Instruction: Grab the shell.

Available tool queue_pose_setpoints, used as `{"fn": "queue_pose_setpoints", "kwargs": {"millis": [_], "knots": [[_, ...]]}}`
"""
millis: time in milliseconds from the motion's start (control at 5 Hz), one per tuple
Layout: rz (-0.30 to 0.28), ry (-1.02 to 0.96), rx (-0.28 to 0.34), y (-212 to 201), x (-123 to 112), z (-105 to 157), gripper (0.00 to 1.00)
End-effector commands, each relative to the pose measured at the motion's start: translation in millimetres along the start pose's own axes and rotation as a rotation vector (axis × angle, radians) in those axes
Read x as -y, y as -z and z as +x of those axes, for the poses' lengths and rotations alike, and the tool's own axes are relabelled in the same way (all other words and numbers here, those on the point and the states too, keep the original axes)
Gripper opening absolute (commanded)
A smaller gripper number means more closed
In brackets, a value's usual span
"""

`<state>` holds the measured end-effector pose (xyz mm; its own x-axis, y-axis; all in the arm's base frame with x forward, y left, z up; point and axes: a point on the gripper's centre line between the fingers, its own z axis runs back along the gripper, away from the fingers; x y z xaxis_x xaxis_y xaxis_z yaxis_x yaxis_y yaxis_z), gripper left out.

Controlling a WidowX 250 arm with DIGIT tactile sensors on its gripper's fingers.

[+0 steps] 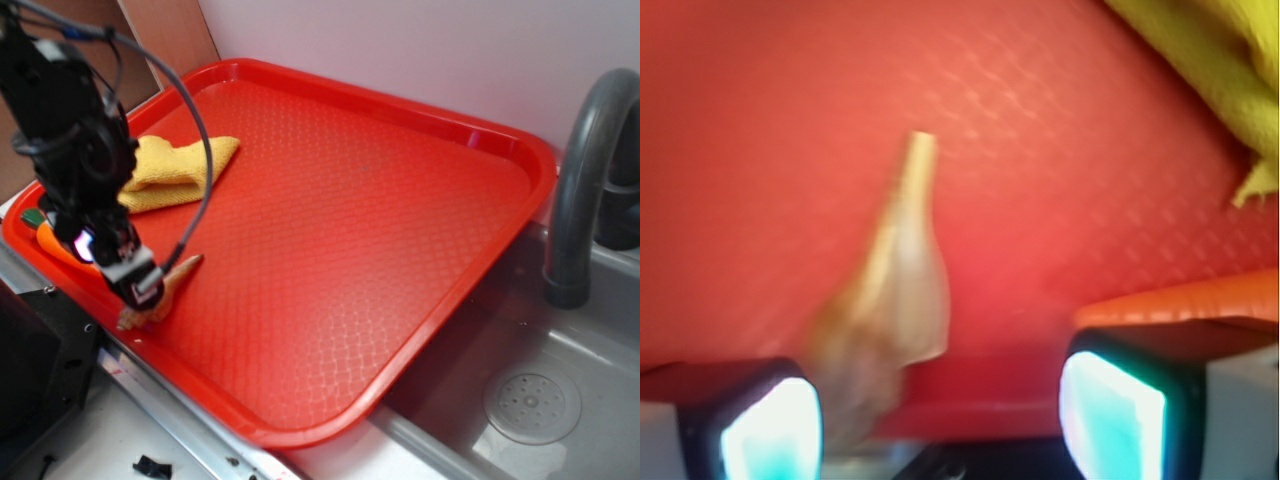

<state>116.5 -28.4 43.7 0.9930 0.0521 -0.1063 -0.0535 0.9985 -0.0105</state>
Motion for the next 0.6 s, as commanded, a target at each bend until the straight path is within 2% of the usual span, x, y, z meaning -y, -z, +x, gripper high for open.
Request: {"fn": "queue_pose_setpoints", "kwargs": {"millis": [0, 200, 400], "knots": [[0.010, 0.054, -0.019, 19.0, 3.7, 0.9, 1.00], [0.016, 0.074, -0.027, 23.6, 7.7, -3.3, 1.00], [0.012, 0.089, -0.031, 25.5, 9.3, -2.7, 0.86]]}}
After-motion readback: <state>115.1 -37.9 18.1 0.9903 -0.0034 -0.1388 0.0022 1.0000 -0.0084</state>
